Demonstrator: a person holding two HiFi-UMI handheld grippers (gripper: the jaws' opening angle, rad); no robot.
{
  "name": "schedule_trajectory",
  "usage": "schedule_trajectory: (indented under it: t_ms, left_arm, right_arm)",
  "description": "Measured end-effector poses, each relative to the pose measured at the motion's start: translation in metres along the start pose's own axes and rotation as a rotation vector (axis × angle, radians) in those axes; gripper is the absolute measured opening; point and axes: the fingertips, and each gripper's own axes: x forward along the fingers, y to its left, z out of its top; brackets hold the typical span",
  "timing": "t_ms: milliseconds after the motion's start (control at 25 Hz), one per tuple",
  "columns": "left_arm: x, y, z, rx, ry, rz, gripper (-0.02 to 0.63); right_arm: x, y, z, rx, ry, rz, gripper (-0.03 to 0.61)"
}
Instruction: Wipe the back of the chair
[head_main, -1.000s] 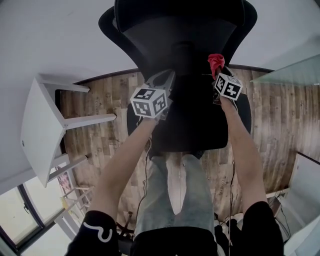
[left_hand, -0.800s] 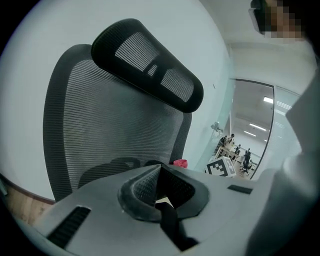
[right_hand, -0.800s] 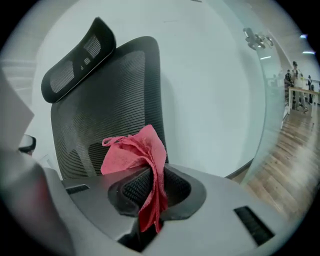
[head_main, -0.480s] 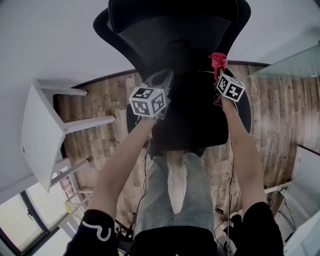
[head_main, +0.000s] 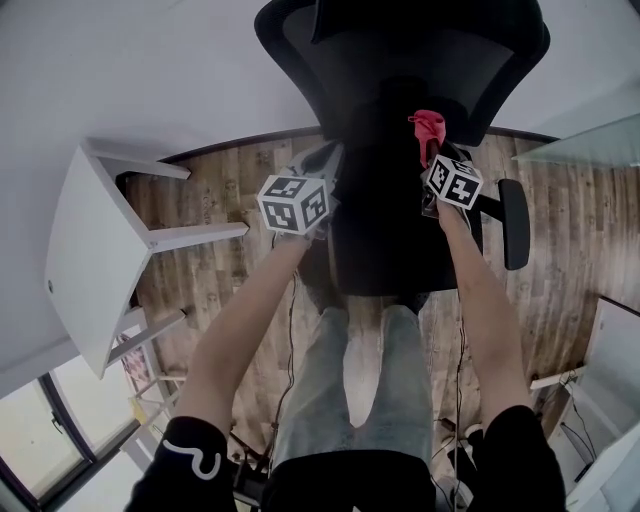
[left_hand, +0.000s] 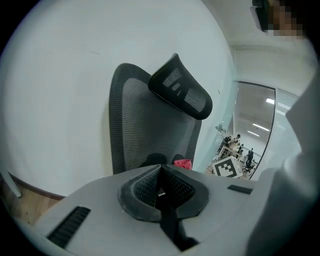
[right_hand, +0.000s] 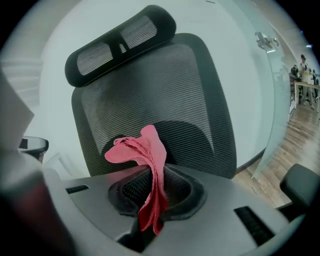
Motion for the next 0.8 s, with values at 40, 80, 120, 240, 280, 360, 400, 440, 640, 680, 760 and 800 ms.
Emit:
schedule_trajectory:
  t_ms: [40,80,120,240,280,360,400,440,640,680,760,800]
  left_arm:
    - [-0.008,0.007,0.000,-0.001,-0.001,0.003,0.025]
    - [-0.017,0.014,0.000,-0.002,0.000,0.005,0.025]
    - [-0.025,0.021,-0.001,-0.002,0.001,0.007,0.025]
    - [-0.046,0.043,-0.007,-0.008,0.010,0.016,0.025]
    - [-0.052,0.049,-0.010,-0.013,0.011,0.018,0.025]
    - [-0.063,0.059,-0.014,-0.018,0.014,0.019,0.025]
    - [-0.068,0.064,-0.016,-0.018,0.017,0.019,0.025]
    - [-0.073,0.069,-0.018,-0.017,0.020,0.020,0.025]
    - [-0.094,0.091,-0.027,-0.026,0.024,0.039,0.025]
    - [-0.097,0.095,-0.028,-0.028,0.024,0.043,0.025]
    - [-0.102,0.100,-0.030,-0.032,0.024,0.049,0.025]
    - [-0.103,0.100,-0.031,-0.033,0.025,0.049,0.024]
  right_arm:
    - [0.002,0.011,-0.005,-0.001,0.006,0.010,0.066]
    - [0.004,0.023,-0.009,-0.002,0.012,0.019,0.066]
    - [0.005,0.036,-0.013,-0.004,0.018,0.028,0.066]
    - [0.009,0.088,-0.027,-0.046,0.044,0.078,0.066]
    - [0.011,0.107,-0.033,-0.070,0.055,0.101,0.066]
    - [0.016,0.144,-0.044,-0.110,0.074,0.146,0.066]
    - [0.018,0.160,-0.050,-0.123,0.082,0.166,0.066]
    - [0.021,0.175,-0.055,-0.134,0.091,0.184,0.066]
    - [0.031,0.225,-0.082,-0.189,0.147,0.257,0.066]
    - [0.033,0.230,-0.086,-0.196,0.156,0.265,0.067]
    - [0.036,0.235,-0.092,-0.209,0.172,0.268,0.066]
    - [0.037,0.236,-0.094,-0.218,0.179,0.267,0.066]
